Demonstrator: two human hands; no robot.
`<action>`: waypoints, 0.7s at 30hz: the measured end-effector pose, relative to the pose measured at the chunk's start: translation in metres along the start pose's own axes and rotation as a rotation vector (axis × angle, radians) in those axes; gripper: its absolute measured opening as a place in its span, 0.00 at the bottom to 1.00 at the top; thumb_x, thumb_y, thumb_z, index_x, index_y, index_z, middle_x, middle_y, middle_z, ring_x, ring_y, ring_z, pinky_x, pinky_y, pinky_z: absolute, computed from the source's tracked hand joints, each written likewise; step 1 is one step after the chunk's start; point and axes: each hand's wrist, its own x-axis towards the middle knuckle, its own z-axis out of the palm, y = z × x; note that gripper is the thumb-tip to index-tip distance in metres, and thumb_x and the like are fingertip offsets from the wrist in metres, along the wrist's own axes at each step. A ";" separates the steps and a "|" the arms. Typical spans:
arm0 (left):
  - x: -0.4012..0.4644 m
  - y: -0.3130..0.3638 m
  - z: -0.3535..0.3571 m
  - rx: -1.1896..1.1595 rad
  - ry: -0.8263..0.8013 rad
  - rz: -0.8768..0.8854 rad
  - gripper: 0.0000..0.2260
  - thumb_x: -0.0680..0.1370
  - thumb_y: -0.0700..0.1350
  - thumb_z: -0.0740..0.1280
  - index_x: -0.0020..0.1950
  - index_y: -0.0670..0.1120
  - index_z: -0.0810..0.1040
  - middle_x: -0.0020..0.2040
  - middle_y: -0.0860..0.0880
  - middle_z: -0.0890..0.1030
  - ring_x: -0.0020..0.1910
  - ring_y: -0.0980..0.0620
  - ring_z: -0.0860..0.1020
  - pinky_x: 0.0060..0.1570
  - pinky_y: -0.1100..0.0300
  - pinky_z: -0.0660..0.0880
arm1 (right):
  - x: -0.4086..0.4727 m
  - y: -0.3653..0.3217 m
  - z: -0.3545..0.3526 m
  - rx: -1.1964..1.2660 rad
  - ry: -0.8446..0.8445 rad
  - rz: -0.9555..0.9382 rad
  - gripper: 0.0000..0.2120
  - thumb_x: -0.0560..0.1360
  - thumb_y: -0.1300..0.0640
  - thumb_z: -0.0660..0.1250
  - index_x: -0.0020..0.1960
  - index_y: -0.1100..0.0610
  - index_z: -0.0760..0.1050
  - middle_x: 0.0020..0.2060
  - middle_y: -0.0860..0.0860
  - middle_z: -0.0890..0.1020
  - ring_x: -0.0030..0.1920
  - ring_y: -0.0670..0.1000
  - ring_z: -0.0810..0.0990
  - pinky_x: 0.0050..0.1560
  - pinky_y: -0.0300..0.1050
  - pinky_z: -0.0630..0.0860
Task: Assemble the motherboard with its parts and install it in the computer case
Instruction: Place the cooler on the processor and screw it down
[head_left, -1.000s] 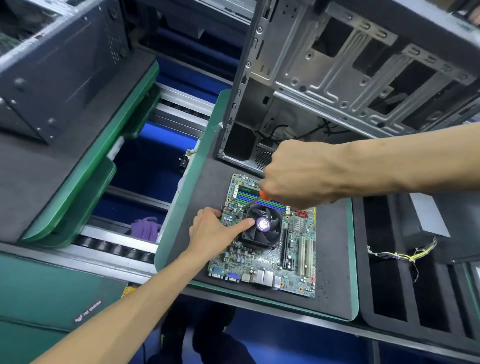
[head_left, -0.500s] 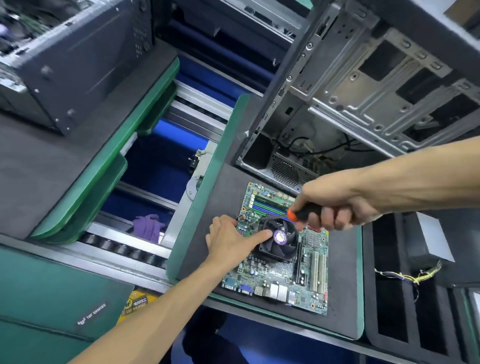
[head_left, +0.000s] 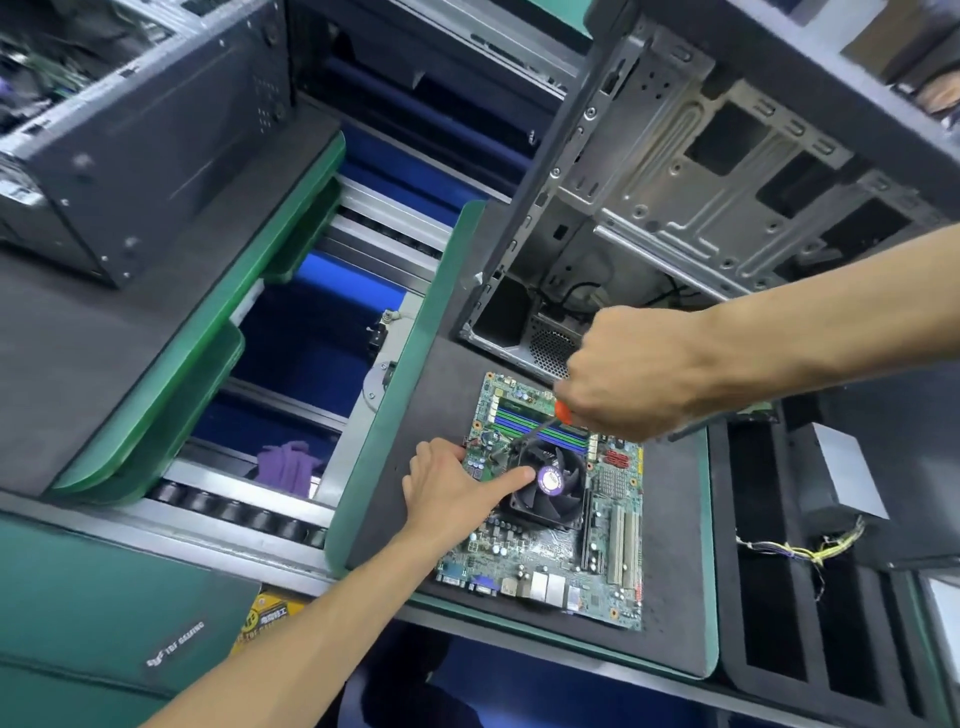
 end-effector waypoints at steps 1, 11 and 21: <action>0.001 0.000 0.000 0.000 -0.001 -0.002 0.40 0.60 0.77 0.70 0.59 0.50 0.68 0.55 0.54 0.66 0.56 0.54 0.64 0.60 0.56 0.63 | 0.001 0.001 0.000 0.011 -0.004 -0.017 0.16 0.83 0.52 0.54 0.47 0.58 0.77 0.30 0.52 0.70 0.30 0.58 0.73 0.35 0.48 0.73; 0.003 -0.004 0.006 -0.017 0.001 0.011 0.37 0.61 0.77 0.69 0.55 0.52 0.65 0.54 0.55 0.66 0.55 0.55 0.64 0.56 0.58 0.59 | 0.017 0.001 0.010 1.866 -0.675 0.799 0.16 0.82 0.54 0.60 0.42 0.63 0.76 0.24 0.49 0.68 0.17 0.45 0.62 0.15 0.33 0.54; -0.001 -0.001 0.003 -0.025 0.002 0.019 0.38 0.61 0.77 0.68 0.57 0.51 0.67 0.54 0.55 0.66 0.55 0.55 0.64 0.57 0.58 0.60 | 0.020 0.020 0.008 1.902 -0.873 0.727 0.12 0.79 0.58 0.68 0.39 0.59 0.71 0.26 0.50 0.69 0.17 0.44 0.64 0.12 0.33 0.57</action>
